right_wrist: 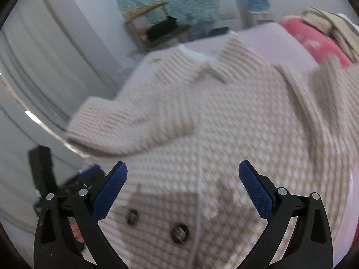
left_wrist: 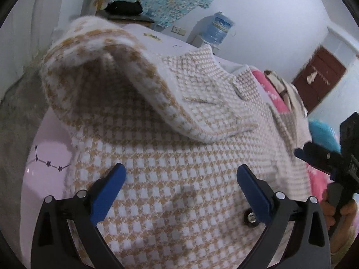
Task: Fold large clothes
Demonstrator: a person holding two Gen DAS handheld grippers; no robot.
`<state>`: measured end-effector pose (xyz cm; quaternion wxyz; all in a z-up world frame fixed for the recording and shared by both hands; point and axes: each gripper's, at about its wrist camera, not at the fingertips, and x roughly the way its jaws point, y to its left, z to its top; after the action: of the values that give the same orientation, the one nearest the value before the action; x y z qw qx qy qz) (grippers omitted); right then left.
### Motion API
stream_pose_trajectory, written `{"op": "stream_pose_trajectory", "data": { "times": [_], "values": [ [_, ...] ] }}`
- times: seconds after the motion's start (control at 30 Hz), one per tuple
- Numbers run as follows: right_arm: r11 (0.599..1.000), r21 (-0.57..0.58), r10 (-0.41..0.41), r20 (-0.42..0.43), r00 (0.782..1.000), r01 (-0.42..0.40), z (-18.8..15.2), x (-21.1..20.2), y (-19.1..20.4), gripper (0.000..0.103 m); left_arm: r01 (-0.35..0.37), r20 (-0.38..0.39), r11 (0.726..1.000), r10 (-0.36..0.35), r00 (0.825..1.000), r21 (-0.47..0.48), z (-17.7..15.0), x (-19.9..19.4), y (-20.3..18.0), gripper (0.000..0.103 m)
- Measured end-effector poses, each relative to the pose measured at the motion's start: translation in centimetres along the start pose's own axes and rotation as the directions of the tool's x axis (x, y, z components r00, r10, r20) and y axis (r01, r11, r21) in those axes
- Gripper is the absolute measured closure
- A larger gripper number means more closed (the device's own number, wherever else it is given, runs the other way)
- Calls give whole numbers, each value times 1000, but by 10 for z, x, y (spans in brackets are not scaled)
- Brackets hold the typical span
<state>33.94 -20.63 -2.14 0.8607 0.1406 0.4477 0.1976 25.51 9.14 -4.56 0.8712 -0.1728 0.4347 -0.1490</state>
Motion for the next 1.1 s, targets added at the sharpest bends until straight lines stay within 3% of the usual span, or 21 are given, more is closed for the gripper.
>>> {"op": "stream_pose_trajectory", "data": {
  "times": [0.1, 0.17, 0.27, 0.33, 0.4, 0.57, 0.8, 0.97, 1.03, 1.1],
  "values": [
    [997, 6, 73, -24, 997, -73, 24, 14, 1, 10, -7, -10, 1000, 7, 1000, -14, 4, -5, 1, 6],
    [996, 19, 93, -43, 995, -92, 38, 27, -1, 14, -66, 16, 997, 65, 998, 47, 5, -11, -4, 6],
    [994, 43, 99, -73, 992, -96, 57, 50, -5, 27, -163, 60, 977, 156, 986, 136, 5, -16, -10, 6],
    [990, 87, 124, -96, 988, -115, 67, 64, -14, 40, -195, 61, 970, 188, 980, 144, 6, -12, -6, 6],
    [985, 116, 144, -116, 983, -130, 73, 77, -18, 48, -216, 57, 965, 209, 976, 148, 6, -8, -2, 6],
    [988, 128, 104, -169, 980, -82, 78, 103, -25, 55, -234, 49, 963, 229, 972, 134, 7, 0, 7, 6],
    [988, 117, 120, -224, 967, -96, 73, 114, -18, 69, -216, 52, 970, 211, 976, 109, 9, 1, 13, 6],
    [1000, -17, 0, -237, 972, -4, 61, 115, 4, 74, -248, 70, 959, 241, 968, 134, 5, 4, 9, 6],
    [997, -64, -52, -221, 974, 39, 59, 115, 13, 92, -259, 71, 955, 251, 965, 141, 4, 4, 8, 6],
    [996, -83, -51, -191, 980, 36, 59, 104, 21, 97, -256, 72, 957, 248, 966, 137, 5, 2, 8, 6]
  ]
}}
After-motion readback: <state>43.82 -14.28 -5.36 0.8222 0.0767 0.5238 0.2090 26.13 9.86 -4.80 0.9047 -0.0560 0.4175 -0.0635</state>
